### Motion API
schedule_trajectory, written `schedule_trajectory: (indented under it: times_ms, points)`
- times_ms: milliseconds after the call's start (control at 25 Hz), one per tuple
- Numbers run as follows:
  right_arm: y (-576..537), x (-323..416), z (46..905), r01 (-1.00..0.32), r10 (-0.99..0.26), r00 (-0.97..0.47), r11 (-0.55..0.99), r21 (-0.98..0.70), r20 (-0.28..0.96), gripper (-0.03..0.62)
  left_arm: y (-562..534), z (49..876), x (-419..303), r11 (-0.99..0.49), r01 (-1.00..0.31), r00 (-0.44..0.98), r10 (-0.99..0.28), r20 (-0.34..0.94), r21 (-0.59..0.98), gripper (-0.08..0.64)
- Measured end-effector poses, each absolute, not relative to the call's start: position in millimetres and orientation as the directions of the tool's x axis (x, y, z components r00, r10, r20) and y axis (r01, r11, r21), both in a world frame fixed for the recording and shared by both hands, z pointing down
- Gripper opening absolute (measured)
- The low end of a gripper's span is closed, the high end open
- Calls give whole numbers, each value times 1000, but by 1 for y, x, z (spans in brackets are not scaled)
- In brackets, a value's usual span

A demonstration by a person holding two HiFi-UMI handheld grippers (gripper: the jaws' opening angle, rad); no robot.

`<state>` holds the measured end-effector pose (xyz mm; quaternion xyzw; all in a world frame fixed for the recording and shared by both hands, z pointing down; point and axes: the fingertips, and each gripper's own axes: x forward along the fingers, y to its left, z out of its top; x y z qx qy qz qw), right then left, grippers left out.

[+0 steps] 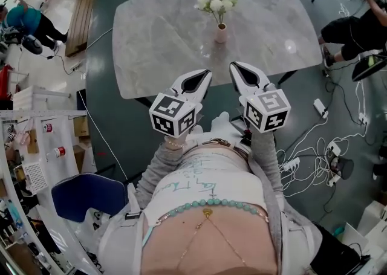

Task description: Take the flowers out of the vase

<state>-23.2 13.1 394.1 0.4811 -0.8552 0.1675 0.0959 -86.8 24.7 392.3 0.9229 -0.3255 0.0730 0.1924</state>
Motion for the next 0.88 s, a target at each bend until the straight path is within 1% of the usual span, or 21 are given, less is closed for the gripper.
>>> schedule_trajectory:
  times_ms: [440, 880]
  points:
    - [-16, 16, 393, -814, -749, -581, 544, -203, 320, 26, -5, 393, -45, -666, -679, 734, -623, 269, 309, 0]
    - [-29, 33, 397, -799, -734, -601, 559, -221, 317, 26, -20, 398, -27, -641, -700, 714, -641, 282, 315, 0]
